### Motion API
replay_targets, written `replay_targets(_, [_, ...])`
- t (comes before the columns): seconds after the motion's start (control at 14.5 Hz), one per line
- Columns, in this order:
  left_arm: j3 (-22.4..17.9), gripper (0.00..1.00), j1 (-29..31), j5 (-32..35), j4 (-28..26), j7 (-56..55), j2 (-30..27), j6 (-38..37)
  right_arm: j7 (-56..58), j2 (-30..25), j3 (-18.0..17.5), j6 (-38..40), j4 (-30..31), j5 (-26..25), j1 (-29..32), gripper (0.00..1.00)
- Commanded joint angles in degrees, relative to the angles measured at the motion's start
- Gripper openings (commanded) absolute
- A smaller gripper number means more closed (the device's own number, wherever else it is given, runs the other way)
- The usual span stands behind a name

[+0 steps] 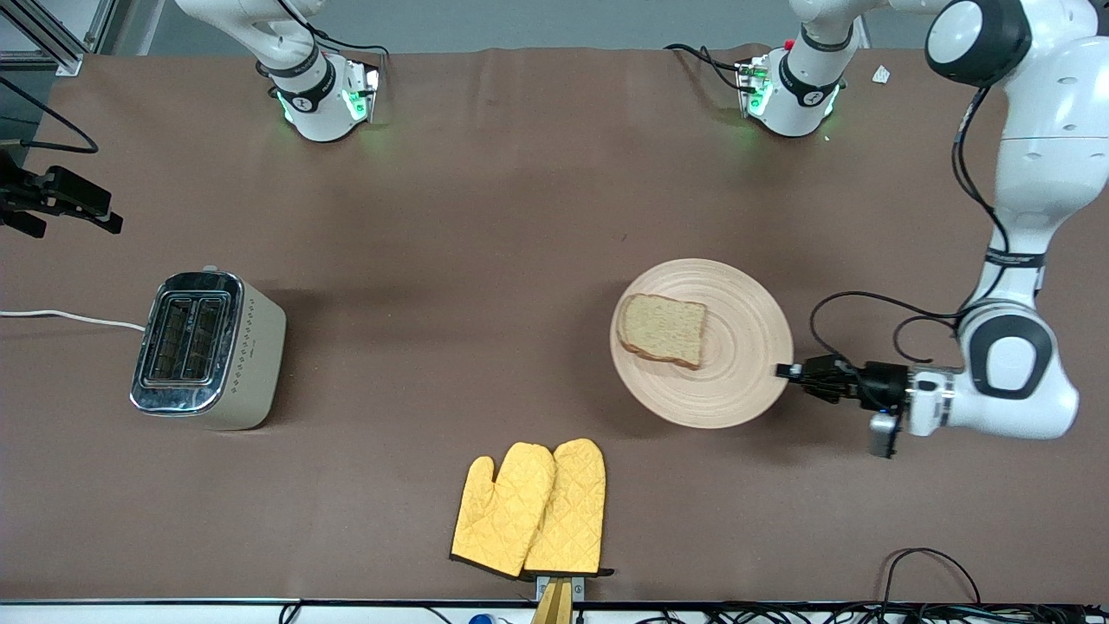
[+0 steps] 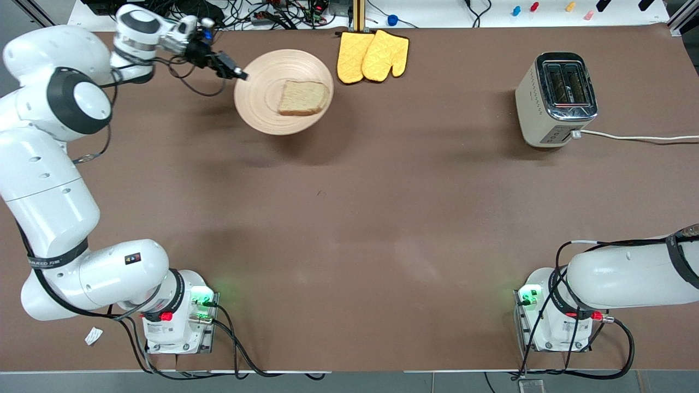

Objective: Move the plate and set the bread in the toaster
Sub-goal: 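Slide the plate toward the table middle with the left gripper, then lower the right gripper onto the bread while the left gripper releases the plate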

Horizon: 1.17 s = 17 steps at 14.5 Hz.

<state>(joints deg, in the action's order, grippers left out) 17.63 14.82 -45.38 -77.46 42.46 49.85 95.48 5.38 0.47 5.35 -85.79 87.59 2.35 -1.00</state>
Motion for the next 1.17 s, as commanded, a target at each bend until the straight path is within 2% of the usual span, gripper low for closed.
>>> replay_targets(0.0, [0.4,0.01,-4.4,-4.4,-1.5,-1.4,-0.2,6.1,0.9,1.5,-0.8,-1.3,1.8,1.6,0.7,1.00])
replay_targets(0.14, [0.4,0.01,-7.6,-8.3,-4.0,-1.6,0.2,12.0,0.0,4.4,-0.8,-2.4,2.4,5.1,0.3,1.00])
replay_targets(0.28, [0.4,0.01,-11.6,-13.2,-5.6,-1.6,0.8,15.9,-6.3,5.7,-0.9,-5.9,4.1,5.3,-2.4,1.00])
replay_targets(0.55, [0.3,0.01,-17.5,-18.3,-6.7,-1.6,2.6,20.2,-16.9,8.8,-0.9,-14.5,8.3,7.1,-8.5,1.00])
replay_targets(0.76, [0.3,0.02,-20.0,-20.3,-7.0,-1.8,4.0,24.8,-25.7,11.6,-1.0,-23.6,12.2,7.6,-13.8,1.00])
replay_targets(0.9, [0.4,0.03,-20.4,-20.6,-6.9,-2.0,5.6,26.8,-30.9,15.2,-1.0,-27.2,12.3,8.1,-16.8,1.00])
replay_targets(1.1, [0.3,0.03,-22.9,-23.8,-6.9,-2.0,6.1,30.9,-32.9,19.1,-1.0,-31.1,12.3,10.4,-18.3,1.00])
